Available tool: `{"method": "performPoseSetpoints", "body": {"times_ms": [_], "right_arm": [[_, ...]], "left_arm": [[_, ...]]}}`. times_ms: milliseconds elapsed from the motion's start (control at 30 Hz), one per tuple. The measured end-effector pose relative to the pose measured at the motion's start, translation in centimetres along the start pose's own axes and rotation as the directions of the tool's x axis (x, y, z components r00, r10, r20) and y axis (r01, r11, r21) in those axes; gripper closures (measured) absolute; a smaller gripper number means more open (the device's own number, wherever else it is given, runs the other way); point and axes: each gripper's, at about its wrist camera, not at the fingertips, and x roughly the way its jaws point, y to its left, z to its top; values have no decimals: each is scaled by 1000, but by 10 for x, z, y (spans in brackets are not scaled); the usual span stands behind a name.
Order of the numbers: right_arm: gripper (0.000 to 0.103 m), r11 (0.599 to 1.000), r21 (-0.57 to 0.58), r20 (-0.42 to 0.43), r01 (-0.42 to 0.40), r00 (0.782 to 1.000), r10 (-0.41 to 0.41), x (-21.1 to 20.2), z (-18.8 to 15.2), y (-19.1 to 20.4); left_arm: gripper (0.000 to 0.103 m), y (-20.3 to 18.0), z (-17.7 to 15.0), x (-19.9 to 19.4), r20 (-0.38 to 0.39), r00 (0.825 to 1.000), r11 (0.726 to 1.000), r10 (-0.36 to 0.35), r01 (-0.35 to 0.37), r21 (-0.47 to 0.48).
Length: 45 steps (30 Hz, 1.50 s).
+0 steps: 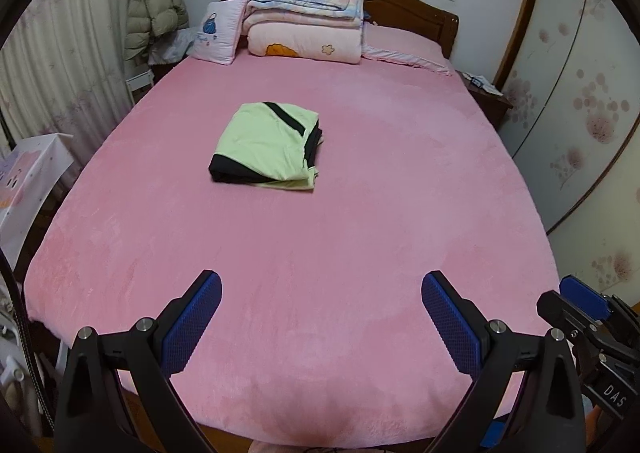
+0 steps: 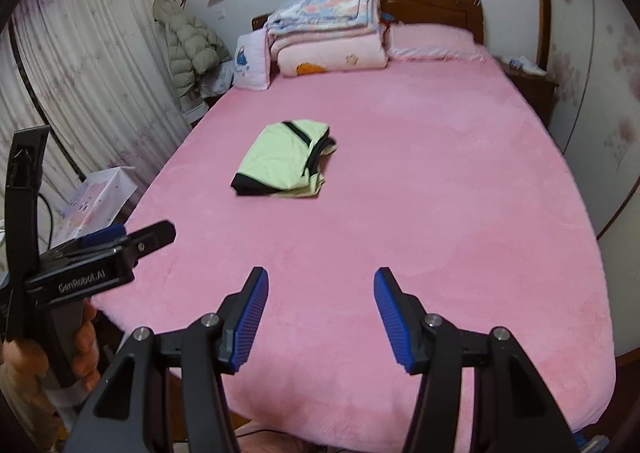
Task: Fold large clothes
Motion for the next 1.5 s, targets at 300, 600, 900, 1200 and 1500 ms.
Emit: {"method": "performPoseSetpoints", "body": {"times_ms": [300, 600, 900, 1200, 1500], "right_arm": [[48, 996, 68, 16, 61, 998, -62, -1, -18, -5], [48, 991, 99, -16, 90, 996, -89, 9, -17, -9], [48, 987, 114, -68, 114, 992, -107, 22, -12, -18], [48, 985, 108, -93, 132, 988, -122, 29, -6, -28], [48, 985, 112, -100, 134, 987, -123, 30, -6, -29]], "left_arm": [[3, -22, -12, 2, 12, 1000, 998, 19, -20, 54], [3, -34, -9, 10, 39, 998, 992, 53, -57, 115], [3, -48, -8, 20, 9, 999, 988, 38, -39, 146], [3, -51, -3, 34, -33, 999, 991, 22, -17, 132], [3, -55, -3, 44, -77, 997, 992, 13, -3, 128]]}}
